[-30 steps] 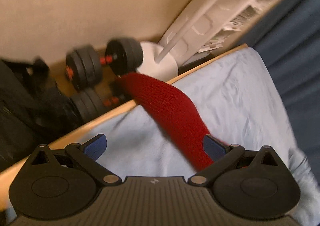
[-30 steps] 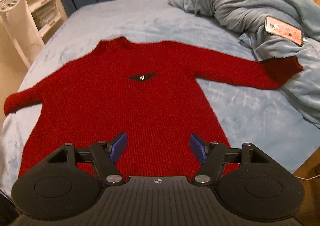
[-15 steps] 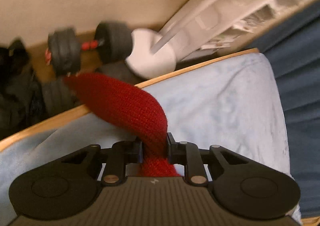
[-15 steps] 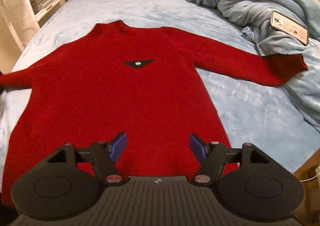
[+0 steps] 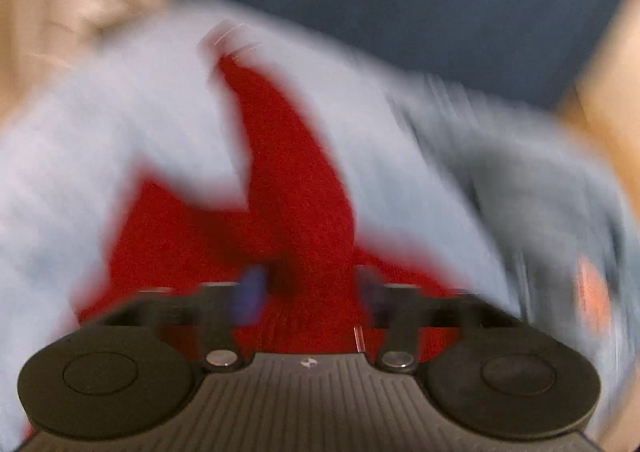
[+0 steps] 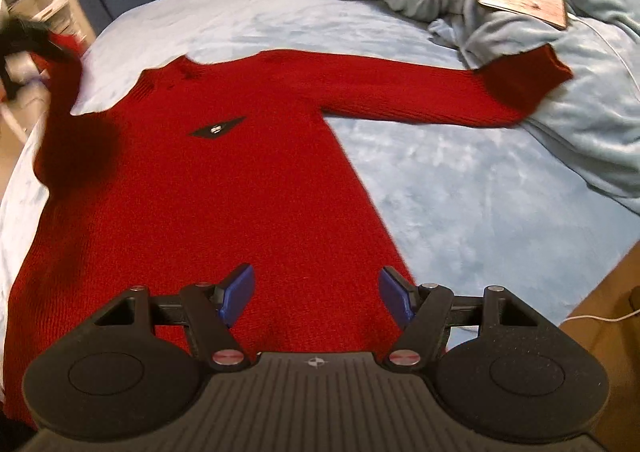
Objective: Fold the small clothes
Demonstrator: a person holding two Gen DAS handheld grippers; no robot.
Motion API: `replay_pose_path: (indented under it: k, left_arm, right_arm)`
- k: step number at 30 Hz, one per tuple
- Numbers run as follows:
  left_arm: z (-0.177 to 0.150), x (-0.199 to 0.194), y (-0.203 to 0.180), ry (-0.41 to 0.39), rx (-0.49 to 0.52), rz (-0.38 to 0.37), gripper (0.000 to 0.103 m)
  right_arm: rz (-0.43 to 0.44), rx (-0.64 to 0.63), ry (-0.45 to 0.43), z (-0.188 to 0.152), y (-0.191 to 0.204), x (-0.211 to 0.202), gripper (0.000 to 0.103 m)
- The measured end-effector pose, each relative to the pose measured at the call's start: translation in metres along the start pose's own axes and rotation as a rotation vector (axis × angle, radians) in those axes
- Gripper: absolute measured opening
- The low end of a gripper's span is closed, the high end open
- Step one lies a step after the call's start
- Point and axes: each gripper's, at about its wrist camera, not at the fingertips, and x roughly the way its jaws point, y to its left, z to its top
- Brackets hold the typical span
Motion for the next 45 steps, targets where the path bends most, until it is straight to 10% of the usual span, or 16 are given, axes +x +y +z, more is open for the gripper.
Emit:
replay_pose_path:
  k: [6,13,18,30,33,36,45]
  left_arm:
    - [-0.07,-0.027,0.039,0.054,0.128,0.105,0.094]
    - [-0.012,-0.057,0.131,-0.084,-0.039,0.272,0.102]
    - [0.034,-0.008,0.146,-0.047,-0.062,0.239,0.102]
    - [0.069,0.147,0.076,0.174,0.169,0.339,0.099]
    - [0.065,0.171,0.071,0.285,0.273,0.386,0.037]
    - [0.076,0.158,0.083,0.277,0.204,0.332,0.019]
    - [0.097,0.108,0.189,0.169,-0.17,0.206,0.019]
  right_arm:
    - [-0.018,0.039,-0.007,0.009,-0.021,0.009,0.07]
    - [0.146,0.207,-0.058,0.068,-0.023,0.047,0.071]
    - [0.22,0.348,-0.064,0.128,-0.023,0.102,0.071]
    - [0.066,0.32,0.073,0.237,0.043,0.233,0.071]
    - [-0.074,0.213,0.138,0.242,0.066,0.269,0.058]
    - [-0.105,0.039,0.119,0.24,0.085,0.264,0.014]
    - [0.592,-0.012,-0.409,0.247,0.053,0.1,0.012]
